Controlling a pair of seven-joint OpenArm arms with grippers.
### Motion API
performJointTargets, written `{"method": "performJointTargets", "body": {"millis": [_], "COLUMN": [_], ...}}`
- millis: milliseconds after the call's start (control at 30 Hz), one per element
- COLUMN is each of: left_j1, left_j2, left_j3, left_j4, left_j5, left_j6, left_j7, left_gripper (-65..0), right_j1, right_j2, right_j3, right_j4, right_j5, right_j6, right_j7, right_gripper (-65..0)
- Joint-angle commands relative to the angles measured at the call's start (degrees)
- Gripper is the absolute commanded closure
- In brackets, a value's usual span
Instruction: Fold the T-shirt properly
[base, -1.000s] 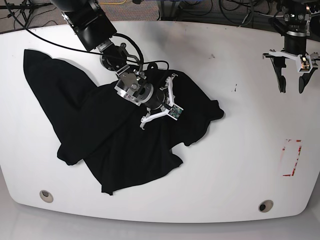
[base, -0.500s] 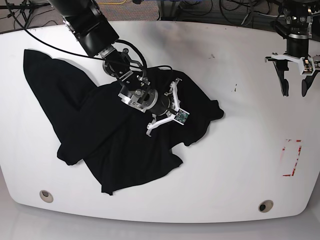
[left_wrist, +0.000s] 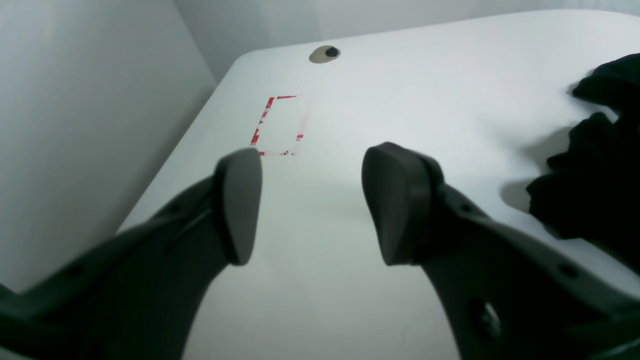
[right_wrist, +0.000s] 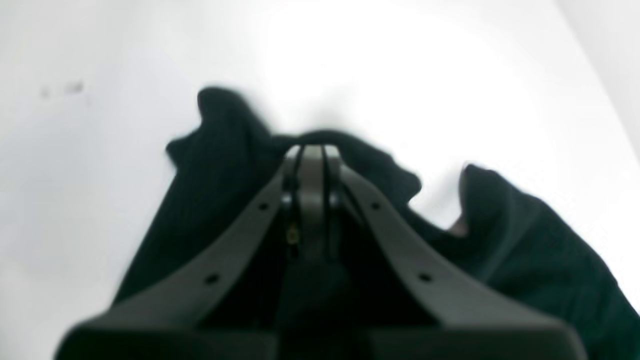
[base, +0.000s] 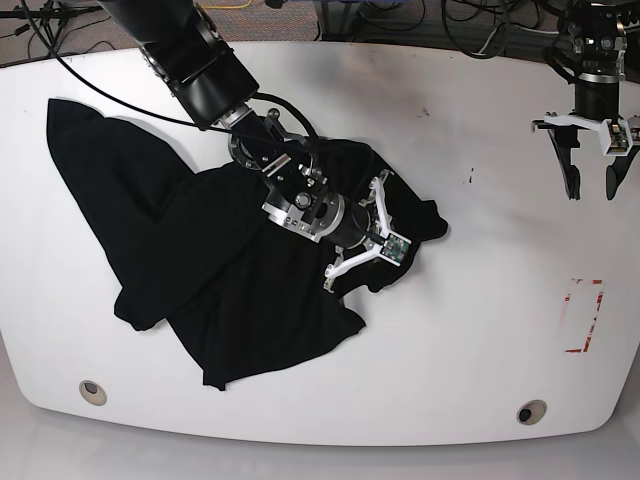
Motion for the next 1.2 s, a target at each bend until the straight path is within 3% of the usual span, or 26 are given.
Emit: {"method": "performJointTargets", "body": {"millis": [0, 167, 700, 900, 1167], "left_j1": [0.49, 0.56, -0.47, -0.82, -1.45], "left_j2": [-0.66, -0.61, -0.41, -0.27, -0.61], "left_j3": [-0.50, -0.49, -0.33, -0.26, -0.31], "left_j4": [0.97, 0.96, 0.84, 0.80, 0.72], "left_j5": [0.06, 0.02, -0.08, -0.12, -0.25], "left_j6": [0.22, 0.25, 0.11, 0.13, 0.01], "left_j7": [-1.69, -1.74, -1.92, -2.08, -2.72], "left_gripper": [-33.4, -33.5, -33.8, -33.9, -33.7], "right_j1": [3.08, 5.61, 12.67, 12.05, 9.43], "right_j2": [-1.20, -1.64, 1.58, 2.85, 4.08], "right_j3": [0.54, 0.63, 0.64, 0.45, 0.51], "right_j4": [-0.88, -3.98, -18.31, -17.05, -7.07], "right_j5": [0.41, 0.28, 2.86, 6.17, 6.98], "right_j6": [-0.72, -0.88, -1.21, -1.20, -0.62], "right_j7": [1.49, 2.21, 9.79, 9.40, 3.65], "right_gripper": [0.0, 0.0, -0.2, -0.4, -0.1]}}
